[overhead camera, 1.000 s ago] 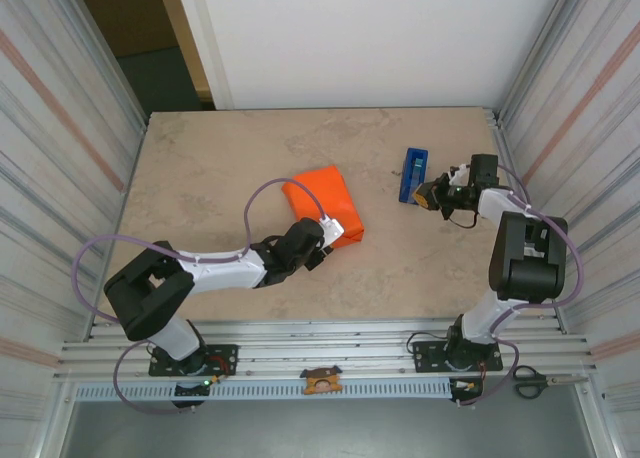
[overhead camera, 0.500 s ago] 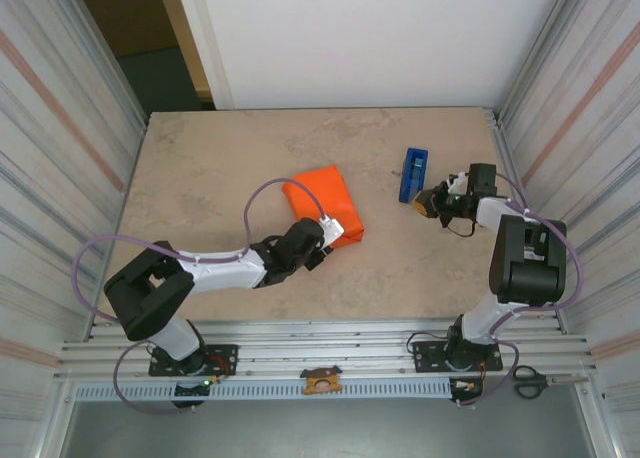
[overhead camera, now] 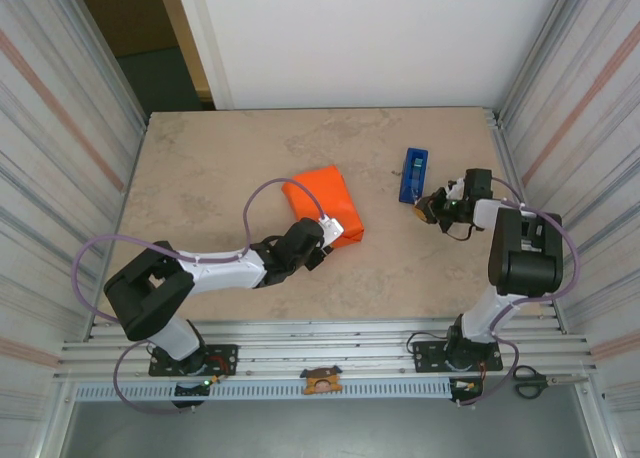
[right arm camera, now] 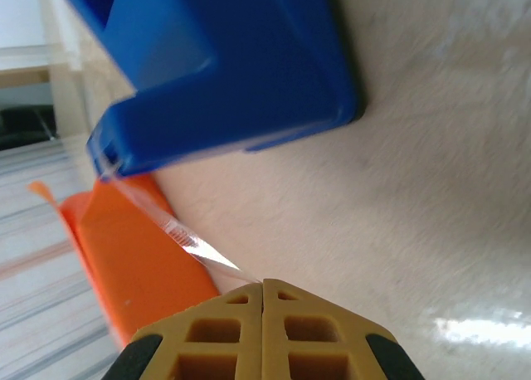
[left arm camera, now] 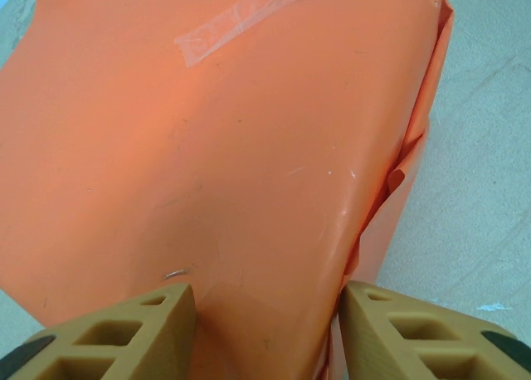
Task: Wrap the gift box in paper
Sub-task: Tear off the tape with the cutter.
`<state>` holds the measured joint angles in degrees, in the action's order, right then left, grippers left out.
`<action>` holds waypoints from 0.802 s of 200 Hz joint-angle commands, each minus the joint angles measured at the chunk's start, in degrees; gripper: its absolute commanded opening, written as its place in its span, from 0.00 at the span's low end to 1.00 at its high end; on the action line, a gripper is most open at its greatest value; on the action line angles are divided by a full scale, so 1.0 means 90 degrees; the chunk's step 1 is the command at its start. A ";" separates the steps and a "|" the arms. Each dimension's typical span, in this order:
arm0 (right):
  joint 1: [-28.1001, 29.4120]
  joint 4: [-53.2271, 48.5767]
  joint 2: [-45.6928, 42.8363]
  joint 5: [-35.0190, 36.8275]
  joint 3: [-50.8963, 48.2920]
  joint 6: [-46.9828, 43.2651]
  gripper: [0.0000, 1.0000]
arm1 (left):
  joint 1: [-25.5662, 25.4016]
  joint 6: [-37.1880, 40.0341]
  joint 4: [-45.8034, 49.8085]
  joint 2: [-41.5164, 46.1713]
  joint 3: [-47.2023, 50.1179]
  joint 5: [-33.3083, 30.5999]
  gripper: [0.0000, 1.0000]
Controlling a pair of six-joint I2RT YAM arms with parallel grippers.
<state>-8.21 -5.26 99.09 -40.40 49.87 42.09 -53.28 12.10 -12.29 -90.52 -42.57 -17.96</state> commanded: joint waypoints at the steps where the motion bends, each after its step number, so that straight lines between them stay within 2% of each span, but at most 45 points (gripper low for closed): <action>1: 0.0066 -0.0851 0.0310 0.0754 0.0295 -0.0573 0.00 | 0.0003 -0.0280 0.1036 -0.0303 0.0377 0.0384 0.49; 38: 0.0054 -0.1315 0.0544 0.1324 0.0681 -0.0701 0.00 | 0.0005 -0.0271 0.1063 -0.0323 0.0346 0.0384 0.49; 126: 0.0000 -0.1413 0.0506 0.1290 0.0690 -0.0856 0.00 | 0.0006 -0.0299 0.1062 -0.0333 0.0335 0.0393 0.49; 141: 0.0047 -0.1536 0.0445 0.1565 0.0712 -0.1012 0.00 | 0.0004 -0.0290 0.1055 -0.0323 0.0335 0.0412 0.49; 160: 0.0052 -0.1463 0.0593 0.1356 0.0767 -0.1034 0.00 | 0.0010 -0.0285 0.1058 -0.0332 0.0328 0.0423 0.49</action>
<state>-7.46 -12.56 103.37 -31.68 57.34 35.07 -53.28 11.92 -12.34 -90.52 -42.46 -17.91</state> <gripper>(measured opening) 0.057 0.490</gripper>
